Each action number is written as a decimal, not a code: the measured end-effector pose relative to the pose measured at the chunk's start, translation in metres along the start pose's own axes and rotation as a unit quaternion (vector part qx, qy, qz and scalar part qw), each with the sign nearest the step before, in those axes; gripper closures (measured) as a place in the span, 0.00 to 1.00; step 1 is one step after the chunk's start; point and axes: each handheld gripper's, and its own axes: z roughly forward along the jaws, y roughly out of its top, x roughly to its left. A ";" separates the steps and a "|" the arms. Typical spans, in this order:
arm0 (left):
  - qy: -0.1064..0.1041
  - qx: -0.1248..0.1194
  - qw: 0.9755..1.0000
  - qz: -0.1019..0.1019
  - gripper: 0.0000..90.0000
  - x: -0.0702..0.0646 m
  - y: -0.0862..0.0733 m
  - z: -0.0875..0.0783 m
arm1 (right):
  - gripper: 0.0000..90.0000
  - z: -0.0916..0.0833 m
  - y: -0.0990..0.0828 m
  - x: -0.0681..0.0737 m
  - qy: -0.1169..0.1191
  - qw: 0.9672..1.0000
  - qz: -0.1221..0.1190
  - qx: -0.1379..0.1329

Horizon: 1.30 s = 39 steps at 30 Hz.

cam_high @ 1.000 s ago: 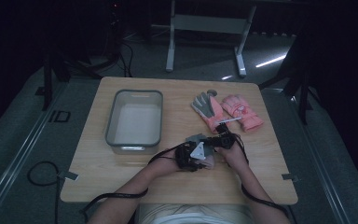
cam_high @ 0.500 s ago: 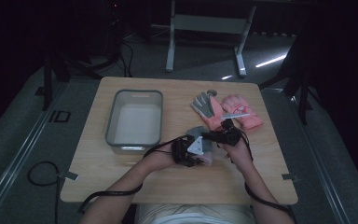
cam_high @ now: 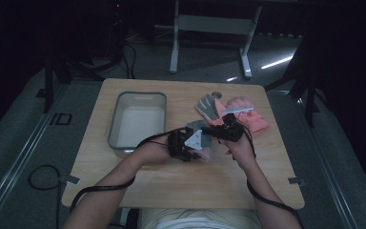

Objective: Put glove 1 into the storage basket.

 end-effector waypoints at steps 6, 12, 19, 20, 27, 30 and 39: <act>0.012 0.013 1.000 0.014 0.75 0.010 0.000 -0.021 | 0.82 0.002 0.021 0.009 0.004 1.000 -0.007 -0.009; 0.018 0.014 1.000 0.014 0.74 0.022 -0.007 -0.041 | 0.82 0.009 0.043 0.020 0.009 1.000 -0.015 -0.017; 0.033 0.017 0.999 0.010 0.74 0.031 -0.021 -0.062 | 0.82 0.022 0.066 0.034 0.009 0.999 -0.034 -0.018; 0.034 0.016 0.999 0.008 0.73 0.032 -0.023 -0.064 | 0.82 0.024 0.069 0.036 0.009 0.999 -0.037 -0.018; 0.047 0.031 0.998 0.004 0.74 0.038 -0.040 -0.080 | 0.82 0.043 0.087 0.050 0.016 0.999 -0.049 -0.014; 0.055 0.035 0.998 -0.005 0.74 0.039 -0.049 -0.086 | 0.82 0.052 0.095 0.056 0.021 0.998 -0.057 -0.012; 0.067 0.051 0.996 -0.024 0.74 0.046 -0.076 -0.099 | 0.82 0.087 0.115 0.075 0.027 0.997 -0.074 0.001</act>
